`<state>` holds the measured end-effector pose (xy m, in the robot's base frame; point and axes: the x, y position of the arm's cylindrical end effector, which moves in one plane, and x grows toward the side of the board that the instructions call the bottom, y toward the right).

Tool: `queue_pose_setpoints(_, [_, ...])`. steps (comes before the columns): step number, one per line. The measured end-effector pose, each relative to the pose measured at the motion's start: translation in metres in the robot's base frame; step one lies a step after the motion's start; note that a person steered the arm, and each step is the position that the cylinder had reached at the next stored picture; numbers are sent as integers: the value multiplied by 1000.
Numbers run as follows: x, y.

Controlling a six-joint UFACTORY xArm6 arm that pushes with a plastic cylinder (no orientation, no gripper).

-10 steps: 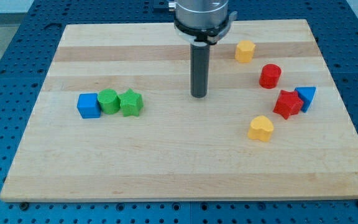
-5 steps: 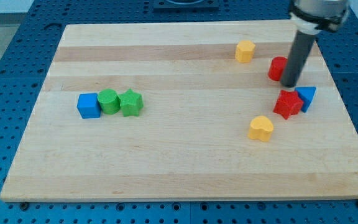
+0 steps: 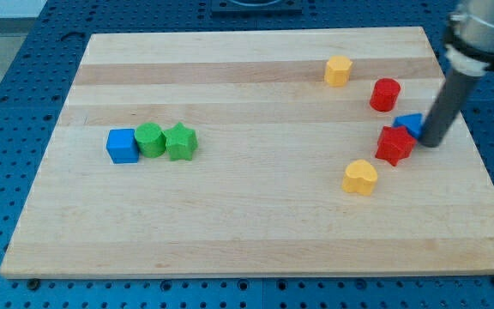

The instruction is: Separate the blue triangle from the red star

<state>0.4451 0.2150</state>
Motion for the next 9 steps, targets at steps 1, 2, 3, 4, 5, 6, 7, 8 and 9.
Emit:
queue_pose_setpoints(1, [-4, -51])
queue_pose_setpoints(2, [-4, -51])
queue_pose_setpoints(3, [-3, -18])
queue_pose_setpoints(4, [-21, -7])
queue_pose_setpoints(5, [-41, -42])
queue_pose_setpoints(6, [-44, -89])
queue_pose_setpoints(7, [-43, -136])
queue_pose_setpoints(8, [-32, -185])
queue_pose_setpoints(9, [-24, -207])
